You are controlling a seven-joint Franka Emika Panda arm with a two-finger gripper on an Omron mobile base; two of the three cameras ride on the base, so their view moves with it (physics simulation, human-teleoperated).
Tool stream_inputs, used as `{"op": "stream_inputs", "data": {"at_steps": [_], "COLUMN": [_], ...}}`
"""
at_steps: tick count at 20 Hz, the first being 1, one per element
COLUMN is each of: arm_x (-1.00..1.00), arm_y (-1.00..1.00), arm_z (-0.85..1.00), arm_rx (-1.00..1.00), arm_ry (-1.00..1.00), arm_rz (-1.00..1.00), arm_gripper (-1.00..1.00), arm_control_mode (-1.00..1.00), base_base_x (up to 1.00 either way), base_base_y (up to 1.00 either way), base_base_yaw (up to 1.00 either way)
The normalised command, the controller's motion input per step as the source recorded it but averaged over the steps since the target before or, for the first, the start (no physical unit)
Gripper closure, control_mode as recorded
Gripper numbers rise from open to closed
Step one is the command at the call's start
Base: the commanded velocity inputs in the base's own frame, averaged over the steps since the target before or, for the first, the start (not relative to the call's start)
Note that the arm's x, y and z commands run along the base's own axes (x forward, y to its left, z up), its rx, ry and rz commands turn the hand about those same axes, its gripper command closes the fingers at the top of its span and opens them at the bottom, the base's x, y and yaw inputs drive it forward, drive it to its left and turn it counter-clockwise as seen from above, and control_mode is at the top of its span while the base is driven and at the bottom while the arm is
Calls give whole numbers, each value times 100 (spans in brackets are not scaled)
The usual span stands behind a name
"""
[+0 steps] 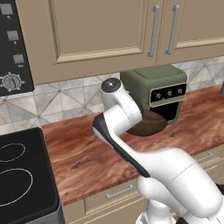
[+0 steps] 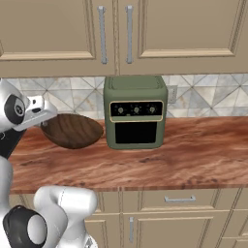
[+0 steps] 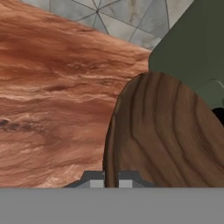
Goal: Pick the cup and bowl from the counter and place them on the counter next to the sink.
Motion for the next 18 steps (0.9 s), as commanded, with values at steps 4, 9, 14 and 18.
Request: {"op": "stream_inputs", "data": {"at_steps": [4, 9, 14, 18], "arm_x": [0, 0, 0, 0], "arm_y": [0, 0, 0, 0], "arm_z": [0, 0, 0, 0], "arm_rx": [0, 0, 0, 0], "arm_ry": [0, 0, 0, 0], "arm_rz": [0, 0, 0, 0], "arm_gripper": [100, 100, 100, 100], "arm_control_mode": [-100, -100, 100, 100], "base_base_x": [0, 0, -9, -89], "base_base_y": [0, 0, 0, 0], "base_base_yaw": [0, 0, 0, 0]}}
